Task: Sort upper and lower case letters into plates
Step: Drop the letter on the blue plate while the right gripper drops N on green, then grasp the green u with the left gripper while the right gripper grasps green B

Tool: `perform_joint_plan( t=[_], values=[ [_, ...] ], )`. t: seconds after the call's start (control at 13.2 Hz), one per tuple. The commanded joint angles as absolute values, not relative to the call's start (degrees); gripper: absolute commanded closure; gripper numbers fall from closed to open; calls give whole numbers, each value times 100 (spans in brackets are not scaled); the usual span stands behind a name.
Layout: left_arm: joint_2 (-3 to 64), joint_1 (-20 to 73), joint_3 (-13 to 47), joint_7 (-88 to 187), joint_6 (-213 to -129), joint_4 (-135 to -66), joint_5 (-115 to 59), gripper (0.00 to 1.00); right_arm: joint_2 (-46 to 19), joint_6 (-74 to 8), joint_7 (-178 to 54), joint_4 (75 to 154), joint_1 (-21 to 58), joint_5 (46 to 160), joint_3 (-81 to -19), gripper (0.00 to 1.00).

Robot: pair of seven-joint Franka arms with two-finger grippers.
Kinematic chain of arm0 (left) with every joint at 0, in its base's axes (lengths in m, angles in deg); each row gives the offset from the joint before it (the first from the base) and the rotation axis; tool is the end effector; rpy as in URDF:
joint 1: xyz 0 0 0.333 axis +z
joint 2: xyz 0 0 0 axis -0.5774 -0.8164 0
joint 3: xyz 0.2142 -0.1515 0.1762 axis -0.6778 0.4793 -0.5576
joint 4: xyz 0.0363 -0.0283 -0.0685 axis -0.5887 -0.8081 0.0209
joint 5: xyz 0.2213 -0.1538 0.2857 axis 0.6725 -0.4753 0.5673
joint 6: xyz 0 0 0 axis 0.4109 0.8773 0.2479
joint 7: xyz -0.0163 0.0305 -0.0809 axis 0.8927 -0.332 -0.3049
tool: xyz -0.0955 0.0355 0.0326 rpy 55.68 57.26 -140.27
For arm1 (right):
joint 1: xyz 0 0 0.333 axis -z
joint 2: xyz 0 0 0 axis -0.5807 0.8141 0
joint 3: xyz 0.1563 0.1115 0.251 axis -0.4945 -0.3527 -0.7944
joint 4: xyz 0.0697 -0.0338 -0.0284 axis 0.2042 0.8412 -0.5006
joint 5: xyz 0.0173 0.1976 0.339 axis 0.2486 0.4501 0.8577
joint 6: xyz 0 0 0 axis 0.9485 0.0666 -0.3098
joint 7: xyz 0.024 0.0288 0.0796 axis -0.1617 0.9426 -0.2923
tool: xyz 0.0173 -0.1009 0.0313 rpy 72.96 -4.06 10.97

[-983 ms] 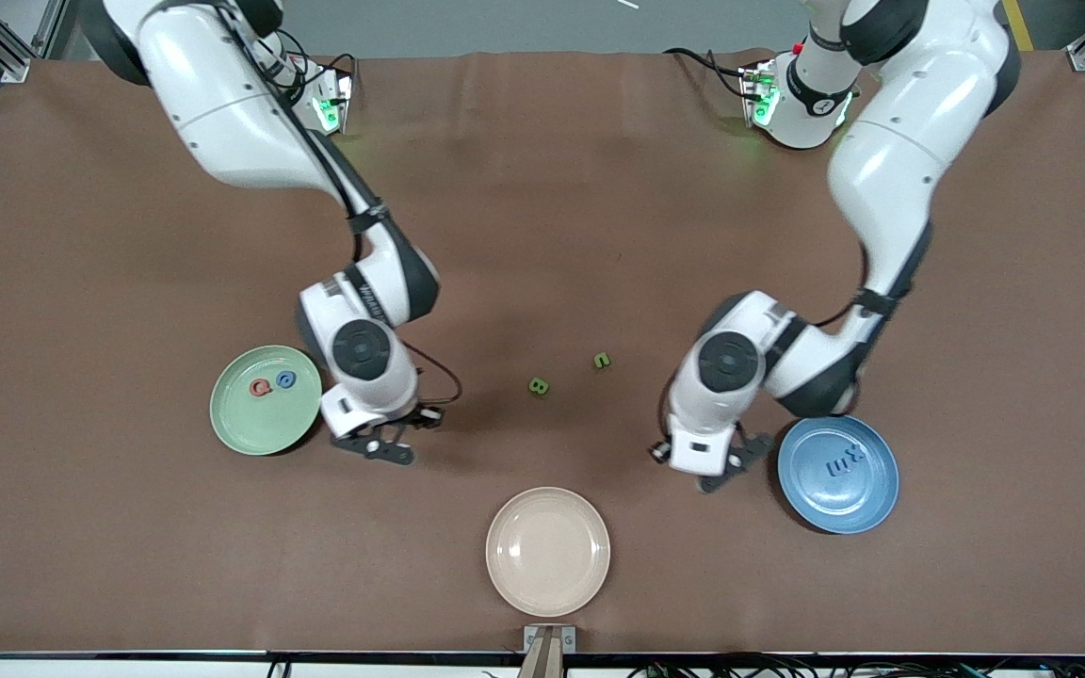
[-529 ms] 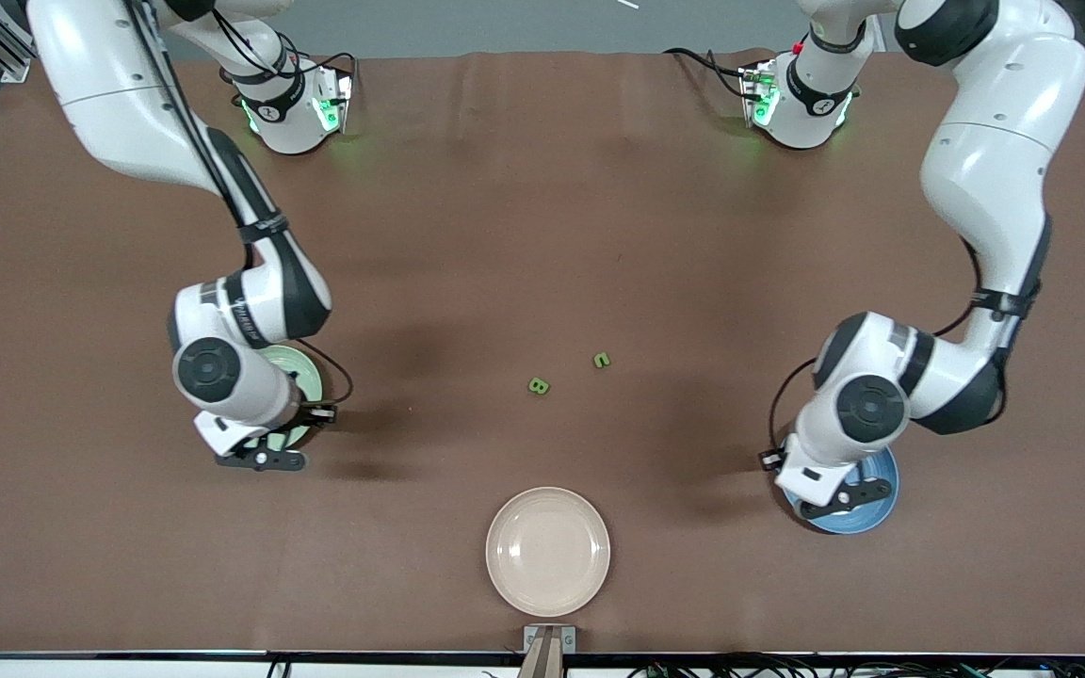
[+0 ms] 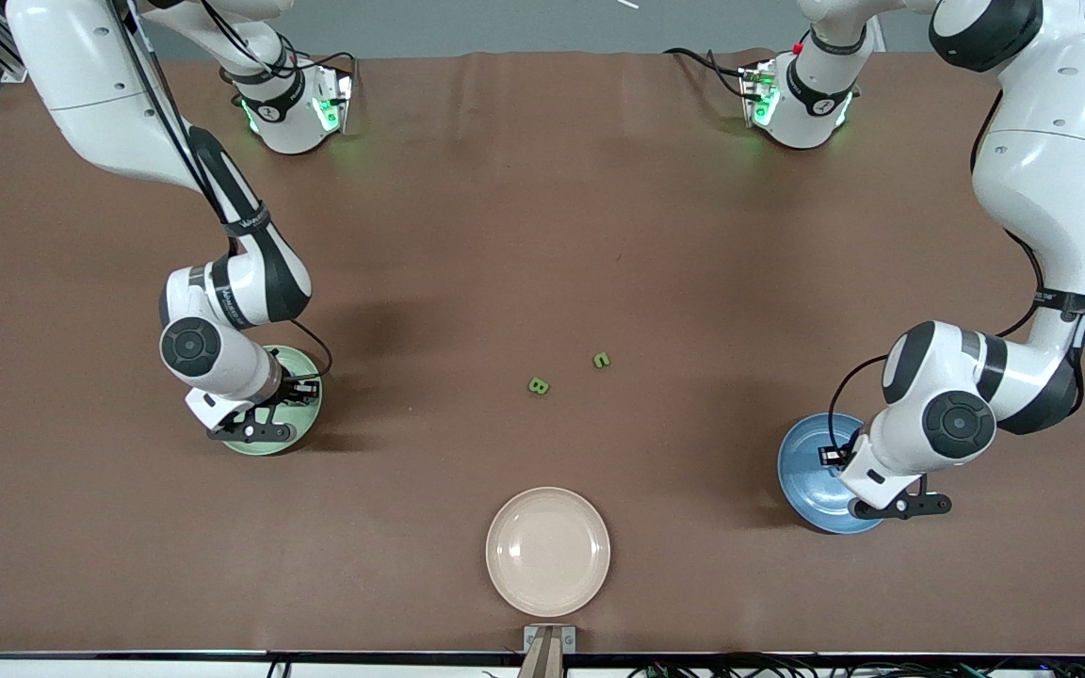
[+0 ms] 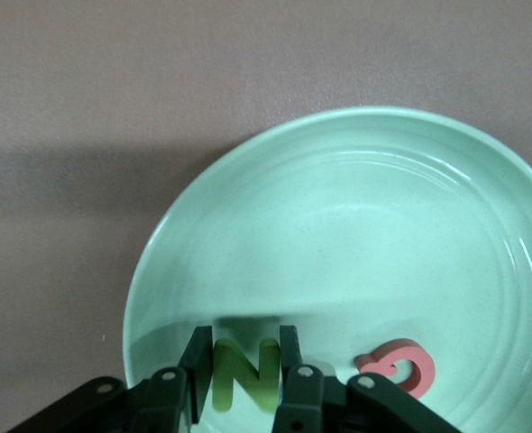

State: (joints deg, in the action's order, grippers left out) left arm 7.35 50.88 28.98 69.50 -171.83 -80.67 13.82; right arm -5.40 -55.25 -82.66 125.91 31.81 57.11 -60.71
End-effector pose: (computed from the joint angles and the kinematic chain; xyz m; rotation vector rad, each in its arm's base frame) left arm 0.7188 -0.0779 0.2368 -3.0259 -0.0826 0.0393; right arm 0.6100 0.0927 0.1914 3.0718 -0.0187 -0.0989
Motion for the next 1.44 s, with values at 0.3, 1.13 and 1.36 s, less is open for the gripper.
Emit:
perform_joint_plan(
  t=[0.3, 1.13, 1.36],
  values=[
    [883, 4925, 4028, 8775, -16686, -8328, 1293, 0, -884, -4642, -8791, 11996, 2823, 6900, -6289, 0],
    [699, 3573, 4110, 10589, -18083, -9094, 1398, 25, 1179, -4756, -14118, 9361, 176, 5989, -6123, 0],
    [646, 3133, 3750, 11072, -18171, -9067, 1399, 31, 1673, -4756, -14559, 8824, -70, 5839, -6052, 3]
  ],
)
